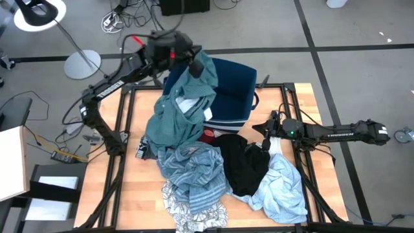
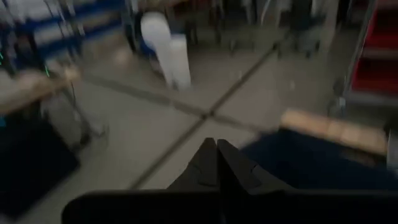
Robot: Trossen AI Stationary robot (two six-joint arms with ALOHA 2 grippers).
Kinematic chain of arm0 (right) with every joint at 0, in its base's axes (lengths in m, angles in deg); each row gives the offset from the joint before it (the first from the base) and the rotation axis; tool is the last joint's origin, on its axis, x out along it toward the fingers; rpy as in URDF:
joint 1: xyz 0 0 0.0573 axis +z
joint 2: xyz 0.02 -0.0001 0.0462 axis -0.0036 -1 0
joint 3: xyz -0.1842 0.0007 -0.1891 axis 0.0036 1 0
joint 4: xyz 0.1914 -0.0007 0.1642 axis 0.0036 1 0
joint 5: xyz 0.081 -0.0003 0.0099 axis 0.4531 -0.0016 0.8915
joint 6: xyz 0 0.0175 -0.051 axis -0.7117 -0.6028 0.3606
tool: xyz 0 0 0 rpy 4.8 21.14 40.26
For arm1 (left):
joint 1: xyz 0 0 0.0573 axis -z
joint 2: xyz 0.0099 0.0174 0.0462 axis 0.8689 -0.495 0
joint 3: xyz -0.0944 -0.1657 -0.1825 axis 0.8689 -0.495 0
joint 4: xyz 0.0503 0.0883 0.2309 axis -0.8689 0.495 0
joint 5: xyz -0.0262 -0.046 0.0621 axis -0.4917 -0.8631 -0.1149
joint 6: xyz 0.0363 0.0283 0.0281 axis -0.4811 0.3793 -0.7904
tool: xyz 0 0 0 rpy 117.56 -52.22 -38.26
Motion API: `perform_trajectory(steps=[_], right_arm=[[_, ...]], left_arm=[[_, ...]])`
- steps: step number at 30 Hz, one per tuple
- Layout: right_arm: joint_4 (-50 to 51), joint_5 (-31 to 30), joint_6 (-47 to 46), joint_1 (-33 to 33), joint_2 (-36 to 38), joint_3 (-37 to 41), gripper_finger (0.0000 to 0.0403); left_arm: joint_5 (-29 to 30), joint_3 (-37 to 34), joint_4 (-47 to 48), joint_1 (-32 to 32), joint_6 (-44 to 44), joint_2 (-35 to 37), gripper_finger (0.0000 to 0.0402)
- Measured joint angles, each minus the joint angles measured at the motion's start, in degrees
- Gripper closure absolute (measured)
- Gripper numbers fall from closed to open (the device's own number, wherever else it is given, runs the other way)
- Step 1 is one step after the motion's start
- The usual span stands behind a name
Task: Sort clothes
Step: Put the blue, green polo shirt into the blue bin
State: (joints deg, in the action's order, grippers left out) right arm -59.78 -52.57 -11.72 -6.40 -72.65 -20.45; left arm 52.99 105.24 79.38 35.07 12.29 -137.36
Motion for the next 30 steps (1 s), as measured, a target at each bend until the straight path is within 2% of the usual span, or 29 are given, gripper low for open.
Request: perform_trajectory(steps=[6,12,16,21,23,26,30], right_arm=[[-0.1,0.0,0.0,0.0,0.0,0.0,0.0380],[-0.3,0.0,0.0,0.0,0.0,0.0,0.0380],[-0.3,0.0,0.0,0.0,0.0,0.0,0.0380],[-0.5,0.0,0.0,0.0,0.0,0.0,0.0380],[-0.5,0.0,0.0,0.0,0.0,0.0,0.0380],[-0.6,0.0,0.0,0.0,0.0,0.0,0.0380],[-1.0,0.0,0.0,0.0,0.0,0.0,0.0380]], left_arm=[[-0.8,0.0,12.0,-0.8,4.7,-2.1,0.0386],[-3.1,0.0,21.1,-1.5,8.2,-2.4,0.0343],[-4.5,0.0,24.9,-1.4,7.9,-1.2,0.0315],[-5.0,0.0,31.9,1.1,9.4,1.8,0.0306],[-2.5,0.0,35.2,4.3,9.5,2.9,0.0306],[4.7,0.0,38.5,9.9,11.1,4.7,0.0306],[10.6,-1.4,39.2,17.9,16.1,8.2,0.0305]])
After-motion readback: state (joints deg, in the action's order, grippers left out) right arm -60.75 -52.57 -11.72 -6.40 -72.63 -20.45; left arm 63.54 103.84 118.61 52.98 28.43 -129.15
